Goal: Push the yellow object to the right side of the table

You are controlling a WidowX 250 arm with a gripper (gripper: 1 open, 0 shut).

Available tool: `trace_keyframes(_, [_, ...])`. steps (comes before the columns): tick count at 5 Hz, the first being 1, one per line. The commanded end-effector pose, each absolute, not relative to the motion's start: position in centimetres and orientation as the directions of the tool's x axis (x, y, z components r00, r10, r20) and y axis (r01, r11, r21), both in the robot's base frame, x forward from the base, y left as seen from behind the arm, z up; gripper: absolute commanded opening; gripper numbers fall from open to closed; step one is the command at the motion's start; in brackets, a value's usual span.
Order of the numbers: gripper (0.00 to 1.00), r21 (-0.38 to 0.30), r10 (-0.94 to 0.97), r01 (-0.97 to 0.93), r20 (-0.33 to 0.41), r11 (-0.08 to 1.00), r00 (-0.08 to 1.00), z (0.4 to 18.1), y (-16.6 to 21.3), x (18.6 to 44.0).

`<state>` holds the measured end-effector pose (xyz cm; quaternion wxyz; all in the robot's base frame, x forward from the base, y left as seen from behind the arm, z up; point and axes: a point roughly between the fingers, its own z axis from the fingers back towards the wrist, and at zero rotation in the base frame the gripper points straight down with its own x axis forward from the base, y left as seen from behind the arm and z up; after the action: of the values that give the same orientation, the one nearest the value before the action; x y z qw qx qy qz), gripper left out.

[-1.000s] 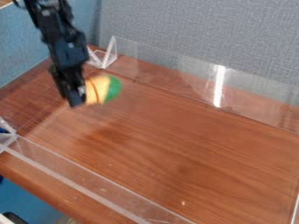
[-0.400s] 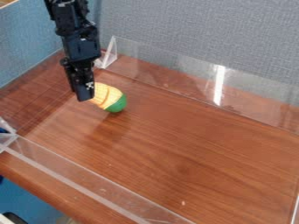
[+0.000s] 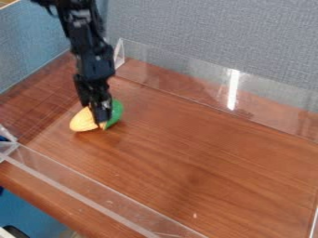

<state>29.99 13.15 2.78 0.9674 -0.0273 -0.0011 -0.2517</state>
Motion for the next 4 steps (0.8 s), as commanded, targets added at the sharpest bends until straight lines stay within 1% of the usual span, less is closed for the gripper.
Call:
trace_keyframes(1, [0.0,-0.004,-0.49,0.49,0.027,0.872,0.871,3.6,13.2,31.5])
trace_keyframes(3, [0.0,0.0,-0.489,0.49,0.036,0.872,0.871,4.9,11.5,31.1])
trace_keyframes(4, [0.0,0.002,-0.454,0.454,0.039,0.891,0.89,4.9,11.2,31.4])
